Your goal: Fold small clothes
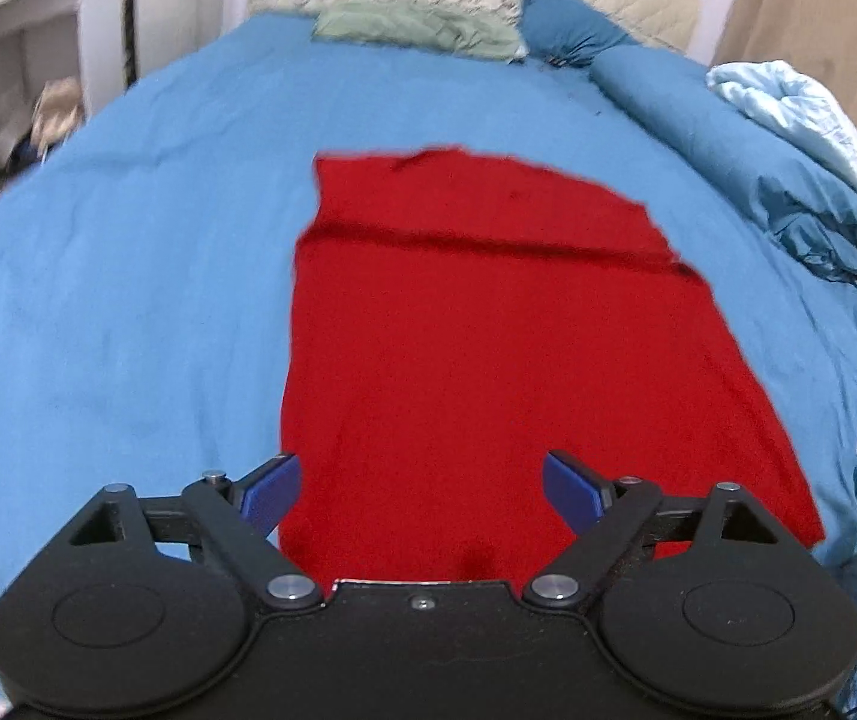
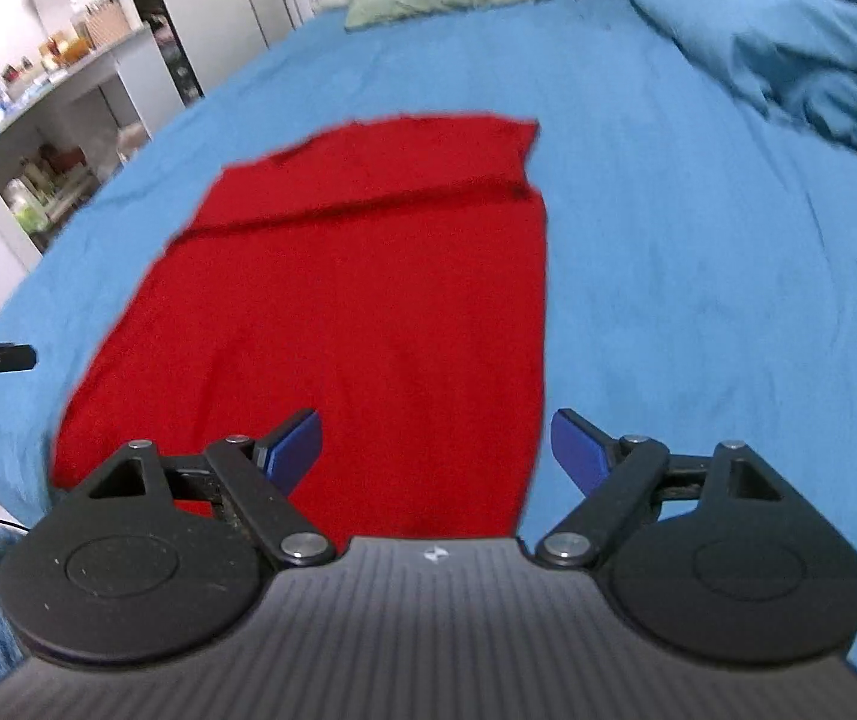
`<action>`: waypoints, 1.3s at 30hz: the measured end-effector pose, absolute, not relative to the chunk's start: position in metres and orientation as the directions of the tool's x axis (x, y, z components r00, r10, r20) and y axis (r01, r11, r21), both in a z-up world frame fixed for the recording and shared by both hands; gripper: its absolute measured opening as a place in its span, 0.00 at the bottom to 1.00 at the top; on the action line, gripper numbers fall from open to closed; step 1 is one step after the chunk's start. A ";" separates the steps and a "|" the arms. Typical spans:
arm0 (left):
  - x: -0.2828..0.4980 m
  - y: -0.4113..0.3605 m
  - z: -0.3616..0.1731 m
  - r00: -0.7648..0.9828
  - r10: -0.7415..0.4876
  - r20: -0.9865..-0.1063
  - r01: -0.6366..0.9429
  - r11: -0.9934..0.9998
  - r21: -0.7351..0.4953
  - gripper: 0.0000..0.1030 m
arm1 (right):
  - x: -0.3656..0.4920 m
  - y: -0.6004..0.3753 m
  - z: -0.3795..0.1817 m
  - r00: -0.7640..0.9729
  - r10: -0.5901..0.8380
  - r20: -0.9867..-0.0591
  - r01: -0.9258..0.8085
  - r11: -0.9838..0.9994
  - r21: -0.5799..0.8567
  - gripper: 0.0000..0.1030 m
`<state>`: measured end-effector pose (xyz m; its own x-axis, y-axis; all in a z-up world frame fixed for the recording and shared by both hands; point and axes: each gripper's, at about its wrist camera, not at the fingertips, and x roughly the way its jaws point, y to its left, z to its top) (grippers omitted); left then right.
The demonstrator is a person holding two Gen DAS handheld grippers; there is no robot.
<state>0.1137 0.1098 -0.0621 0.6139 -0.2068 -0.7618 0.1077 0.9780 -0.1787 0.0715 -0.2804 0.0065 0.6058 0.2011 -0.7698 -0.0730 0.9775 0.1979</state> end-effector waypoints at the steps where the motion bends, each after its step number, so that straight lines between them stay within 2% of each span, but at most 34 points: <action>1: 0.108 0.115 -0.072 0.604 -0.219 -0.767 0.088 0.974 -0.209 0.80 | 0.065 -0.280 -0.001 0.602 0.196 -0.774 -0.061 0.978 0.200 0.95; 4: 0.098 0.126 -0.094 0.583 -0.223 -0.782 0.027 0.966 -0.255 0.75 | 0.051 -0.278 -0.024 0.571 0.186 -0.800 -0.011 0.976 0.218 0.91; 12: 0.102 0.130 -0.131 0.548 -0.180 -0.817 -0.019 0.974 -0.228 0.53 | 0.045 -0.271 -0.063 0.538 0.099 -0.837 0.102 0.978 0.182 0.75; 16: 0.103 0.134 -0.140 0.555 -0.178 -0.813 -0.027 0.972 -0.232 0.53 | 0.045 -0.271 -0.074 0.525 0.071 -0.848 0.137 0.976 0.166 0.70; 18: 0.101 0.131 -0.143 0.560 -0.172 -0.811 -0.026 0.974 -0.224 0.50 | 0.045 -0.270 -0.077 0.521 0.059 -0.852 0.135 0.979 0.151 0.66; 19: 0.100 0.131 -0.142 0.561 -0.169 -0.810 -0.023 0.975 -0.219 0.44 | 0.047 -0.268 -0.078 0.519 0.055 -0.853 0.131 0.981 0.143 0.63; 20: 0.098 0.131 -0.142 0.561 -0.170 -0.810 -0.019 0.976 -0.218 0.40 | 0.046 -0.266 -0.079 0.520 0.053 -0.853 0.126 0.983 0.137 0.54; 22: 0.097 0.131 -0.141 0.557 -0.173 -0.812 -0.015 0.976 -0.219 0.20 | 0.045 -0.266 -0.078 0.521 0.058 -0.852 0.117 0.983 0.139 0.40; 23: 0.096 0.132 -0.140 0.555 -0.181 -0.812 -0.012 0.974 -0.225 0.06 | 0.044 -0.266 -0.076 0.524 0.064 -0.849 0.115 0.983 0.145 0.27; 24: 0.094 0.134 -0.137 0.557 -0.186 -0.810 -0.010 0.973 -0.230 0.06 | 0.044 -0.267 -0.076 0.527 0.072 -0.847 0.114 0.981 0.154 0.20; 29: 0.084 0.134 -0.105 0.617 -0.195 -0.763 0.004 0.970 -0.245 0.05 | 0.043 -0.281 -0.057 0.558 0.150 -0.816 0.145 0.951 0.274 0.20; 33: 0.093 0.141 -0.063 0.675 -0.247 -0.695 0.023 0.949 -0.314 0.05 | 0.047 -0.302 -0.020 0.638 0.259 -0.726 0.127 0.894 0.430 0.19; 39: 0.158 0.137 -0.002 0.749 -0.251 -0.613 0.052 0.945 -0.323 0.05 | 0.109 -0.322 0.047 0.743 0.331 -0.581 0.052 0.838 0.543 0.19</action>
<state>0.1580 0.1368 -0.0019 0.7489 -0.2510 -0.6132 0.0521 0.9449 -0.3231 0.1090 -0.3221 0.0467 0.7435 0.3307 -0.5813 0.0515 0.8383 0.5428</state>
